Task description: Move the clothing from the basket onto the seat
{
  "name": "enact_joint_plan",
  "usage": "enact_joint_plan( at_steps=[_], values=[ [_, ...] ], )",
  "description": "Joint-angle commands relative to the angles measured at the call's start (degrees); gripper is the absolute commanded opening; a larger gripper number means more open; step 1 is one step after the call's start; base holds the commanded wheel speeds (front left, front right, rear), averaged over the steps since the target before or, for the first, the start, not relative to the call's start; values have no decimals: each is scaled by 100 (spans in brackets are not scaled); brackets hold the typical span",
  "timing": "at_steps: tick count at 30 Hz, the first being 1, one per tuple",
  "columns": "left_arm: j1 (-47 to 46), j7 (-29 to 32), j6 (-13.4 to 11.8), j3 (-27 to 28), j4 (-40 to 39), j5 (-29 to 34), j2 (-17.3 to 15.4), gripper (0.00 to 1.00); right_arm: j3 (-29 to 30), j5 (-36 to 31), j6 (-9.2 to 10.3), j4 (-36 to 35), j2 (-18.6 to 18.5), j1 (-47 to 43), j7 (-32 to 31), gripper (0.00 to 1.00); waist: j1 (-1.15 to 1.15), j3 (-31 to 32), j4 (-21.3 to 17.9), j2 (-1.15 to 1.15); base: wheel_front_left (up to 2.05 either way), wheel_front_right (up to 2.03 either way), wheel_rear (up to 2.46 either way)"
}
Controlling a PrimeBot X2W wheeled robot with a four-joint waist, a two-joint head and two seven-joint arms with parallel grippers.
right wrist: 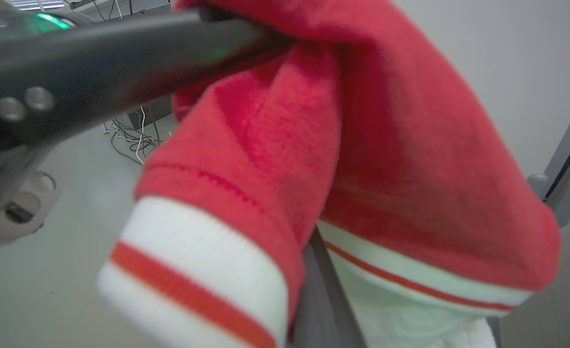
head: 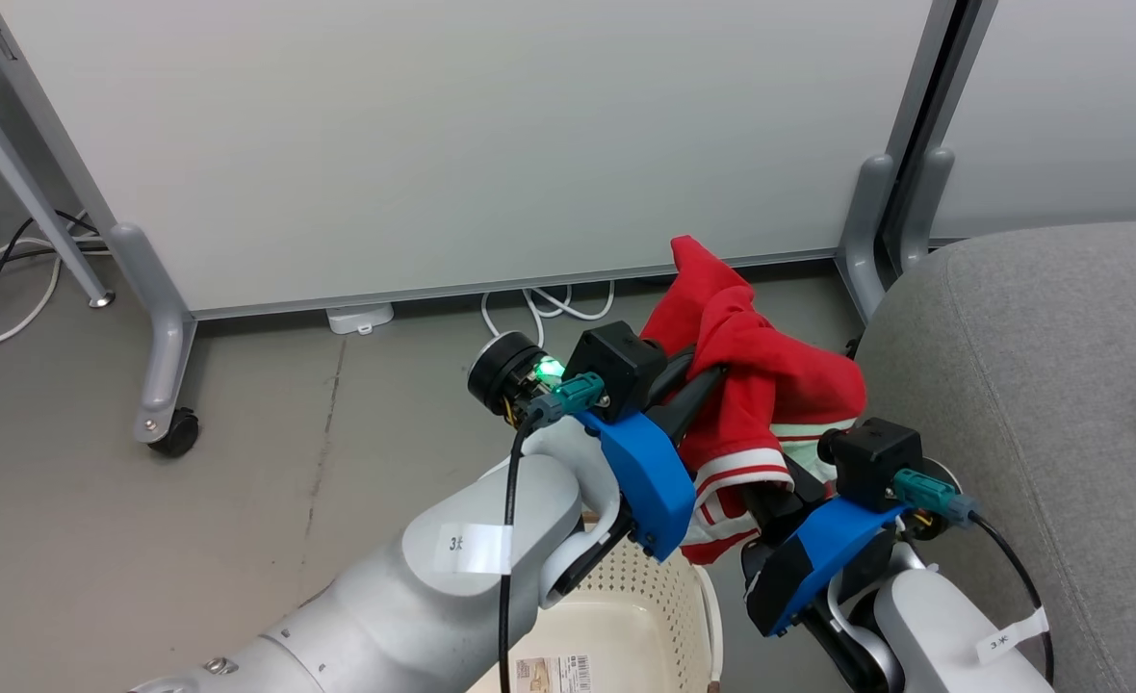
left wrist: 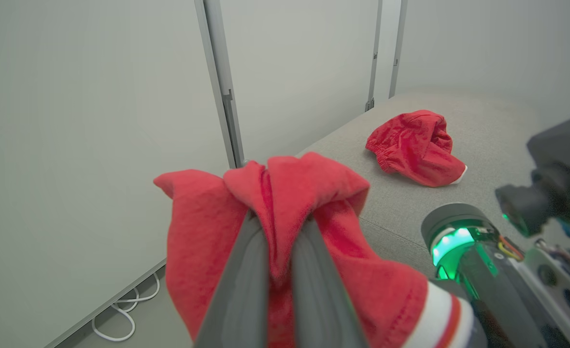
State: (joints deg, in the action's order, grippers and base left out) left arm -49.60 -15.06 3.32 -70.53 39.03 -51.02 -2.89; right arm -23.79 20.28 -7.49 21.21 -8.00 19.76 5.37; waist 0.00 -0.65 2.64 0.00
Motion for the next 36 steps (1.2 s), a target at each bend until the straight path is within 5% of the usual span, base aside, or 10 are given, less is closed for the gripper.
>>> enact_joint_plan(
  at_steps=[1, 8, 9, 11, 12, 25, 36],
  values=[
    [48, -17, 4, 43, 25, -23, 1, 0, 11, -17, -1, -5, 4, 12, 28, 0, 0, -3, -8, 0, 0, 0, 0],
    [63, -17, 1, 55, 42, -11, 1, 0, 31, -41, -1, -24, 11, -4, 16, 0, 0, 12, -43, 0, 0, 0, 0],
    [67, -17, 1, 59, 42, -7, 1, 14, 33, -47, -1, -29, 12, -7, 13, 0, 0, 15, -47, 0, 0, 0, 0],
    [74, -17, -1, 61, 41, 5, 1, 62, 36, -53, -1, -34, 10, -9, 4, 0, 0, 20, -56, 0, 0, 0, 0],
    [78, -17, -4, 63, 38, 13, 1, 100, 38, -56, -1, -38, 9, -11, 1, 0, 0, 21, -59, 0, 0, 0, 0],
    [198, -17, -59, 246, -10, 124, 0, 100, 78, -64, -1, -81, -4, -34, -10, 0, 0, -1, -54, 0, 0, 0, 0],
    [1069, -16, -12, 1285, -78, 975, -44, 100, 234, -123, -1, -139, -39, -141, 1, 0, 0, 16, 21, 0, 0, 0, 0]
  ],
)
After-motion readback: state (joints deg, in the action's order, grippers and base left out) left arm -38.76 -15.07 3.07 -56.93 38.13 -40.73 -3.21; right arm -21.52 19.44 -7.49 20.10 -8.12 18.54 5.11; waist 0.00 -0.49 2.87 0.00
